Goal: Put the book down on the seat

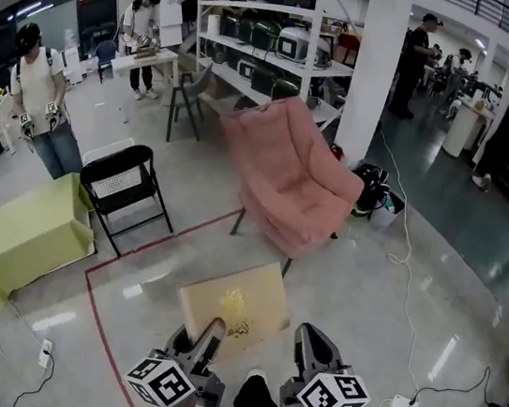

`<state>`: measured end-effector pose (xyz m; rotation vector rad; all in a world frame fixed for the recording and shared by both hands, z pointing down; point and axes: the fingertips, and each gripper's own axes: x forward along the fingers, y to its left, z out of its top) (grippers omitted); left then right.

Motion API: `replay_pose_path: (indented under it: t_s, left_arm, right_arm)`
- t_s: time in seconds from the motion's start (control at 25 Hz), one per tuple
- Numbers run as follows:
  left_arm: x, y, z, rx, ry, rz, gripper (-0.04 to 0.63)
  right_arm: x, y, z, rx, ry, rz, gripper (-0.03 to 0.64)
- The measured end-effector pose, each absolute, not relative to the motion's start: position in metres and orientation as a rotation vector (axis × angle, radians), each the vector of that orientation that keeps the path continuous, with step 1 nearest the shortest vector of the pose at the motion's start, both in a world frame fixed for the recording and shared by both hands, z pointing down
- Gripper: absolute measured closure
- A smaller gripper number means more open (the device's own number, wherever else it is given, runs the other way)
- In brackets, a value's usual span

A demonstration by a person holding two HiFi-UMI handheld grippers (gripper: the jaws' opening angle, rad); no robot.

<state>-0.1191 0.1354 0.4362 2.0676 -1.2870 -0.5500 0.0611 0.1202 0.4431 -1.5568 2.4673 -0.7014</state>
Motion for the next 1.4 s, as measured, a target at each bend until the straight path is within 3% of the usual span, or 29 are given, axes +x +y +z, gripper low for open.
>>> replay_pose_path:
  t_s: [0.64, 1.4]
  left_arm:
    - [-0.096, -0.058, 0.452, 1.998, -1.281, -0.556, 0.365]
    - [-0.093, -0.148, 0.474, 1.973, -1.303, -0.543, 0.365]
  right_arm:
    - [0.077, -0.075, 0.448, -1.512, 2.542, -0.739, 0.604]
    - [0.076, -0.167, 0.473, -1.489, 2.527, -0.802, 0.604]
